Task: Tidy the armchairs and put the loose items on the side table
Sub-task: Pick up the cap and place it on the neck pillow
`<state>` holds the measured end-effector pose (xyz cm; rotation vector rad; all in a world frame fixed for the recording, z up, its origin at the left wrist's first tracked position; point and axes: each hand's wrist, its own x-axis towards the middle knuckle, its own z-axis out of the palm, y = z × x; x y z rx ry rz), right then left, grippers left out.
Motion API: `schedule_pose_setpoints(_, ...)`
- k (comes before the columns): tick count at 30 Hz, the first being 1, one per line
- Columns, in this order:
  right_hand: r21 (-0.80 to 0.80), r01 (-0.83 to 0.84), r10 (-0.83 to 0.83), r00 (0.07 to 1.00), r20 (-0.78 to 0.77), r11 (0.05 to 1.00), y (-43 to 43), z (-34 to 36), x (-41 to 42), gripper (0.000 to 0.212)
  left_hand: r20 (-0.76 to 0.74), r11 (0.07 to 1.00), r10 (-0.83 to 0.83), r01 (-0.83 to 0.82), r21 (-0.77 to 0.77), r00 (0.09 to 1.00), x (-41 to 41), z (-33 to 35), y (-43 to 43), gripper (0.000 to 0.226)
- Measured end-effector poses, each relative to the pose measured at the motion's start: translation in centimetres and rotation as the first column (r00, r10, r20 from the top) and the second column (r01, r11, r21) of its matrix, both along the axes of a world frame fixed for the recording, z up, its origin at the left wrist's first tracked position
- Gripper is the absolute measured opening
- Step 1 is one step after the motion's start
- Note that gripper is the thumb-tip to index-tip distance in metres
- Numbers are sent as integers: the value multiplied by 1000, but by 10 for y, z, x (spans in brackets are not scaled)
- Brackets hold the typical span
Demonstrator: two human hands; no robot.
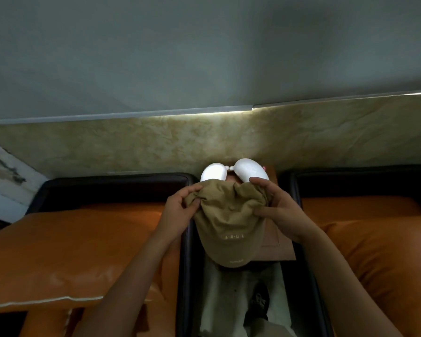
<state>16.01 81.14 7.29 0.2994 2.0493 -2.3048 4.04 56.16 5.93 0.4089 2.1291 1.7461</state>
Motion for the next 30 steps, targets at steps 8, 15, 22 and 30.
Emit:
schedule_pose_setpoints(8, 578, 174, -151, 985, -88, 797, 16, -15, -16, 39, -277, 956, -80, -5, -292, 958, -25, -6, 2, 11)
schedule_pose_setpoints(15, 713, 256, -247, 962, -119, 653, 17, -24, -23, 15, 52, 999, -4, 2, 39, 999, -21, -3, 10, 25)
schedule_pose_setpoints(22, 442, 407, -387, 911, -139, 799, 10, -16, -23, 23, 236, 971, 102, -149, 189, 966, -16, 4, 19, 21)
schedule_pose_setpoints(30, 433, -78, 94, 995, -16, 898, 12, -8, -20, 66, 191, 983, 62, -94, 159, 980, -12, 19, 20, 25)
